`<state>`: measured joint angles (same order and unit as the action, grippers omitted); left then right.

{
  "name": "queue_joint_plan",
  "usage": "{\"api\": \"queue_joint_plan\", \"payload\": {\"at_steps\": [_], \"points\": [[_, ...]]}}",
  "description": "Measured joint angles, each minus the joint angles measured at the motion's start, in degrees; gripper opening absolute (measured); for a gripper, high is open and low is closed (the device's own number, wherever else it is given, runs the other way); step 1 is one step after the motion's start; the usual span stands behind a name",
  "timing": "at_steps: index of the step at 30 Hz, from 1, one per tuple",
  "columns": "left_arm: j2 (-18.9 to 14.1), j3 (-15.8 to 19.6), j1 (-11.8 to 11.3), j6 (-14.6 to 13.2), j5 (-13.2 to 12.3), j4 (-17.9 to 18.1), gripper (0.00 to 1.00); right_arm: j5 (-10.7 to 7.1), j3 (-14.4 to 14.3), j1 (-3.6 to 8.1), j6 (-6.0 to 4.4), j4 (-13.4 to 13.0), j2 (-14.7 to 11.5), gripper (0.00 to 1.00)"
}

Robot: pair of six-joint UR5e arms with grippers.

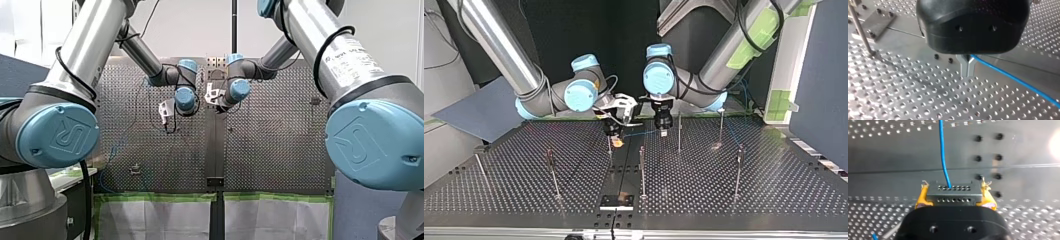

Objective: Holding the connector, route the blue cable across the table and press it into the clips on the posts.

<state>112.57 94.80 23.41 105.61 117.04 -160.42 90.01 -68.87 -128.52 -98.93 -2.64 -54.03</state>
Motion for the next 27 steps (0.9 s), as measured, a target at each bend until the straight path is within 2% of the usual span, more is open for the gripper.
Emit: {"api": "queue_joint_plan", "payload": {"at_steps": [13, 20, 27], "points": [[-7.4, 0.0, 0.6, 0.0, 0.2, -3.0, 0.01, 0.04, 0.0, 0.49, -0.34, 6.3, -7.2, 0.00], [-11.8, 0.0, 0.7, -0.4, 0.1, -3.7, 0.01, -0.17, 0.0, 0.57, -0.45, 7.8, -11.1, 0.00], [-13.1, 0.0, 0.7, -0.6, -0.5, -3.1, 0.01, -1.49, 0.0, 0.60, -0.48, 8.7, -15.0, 0.00]]}}
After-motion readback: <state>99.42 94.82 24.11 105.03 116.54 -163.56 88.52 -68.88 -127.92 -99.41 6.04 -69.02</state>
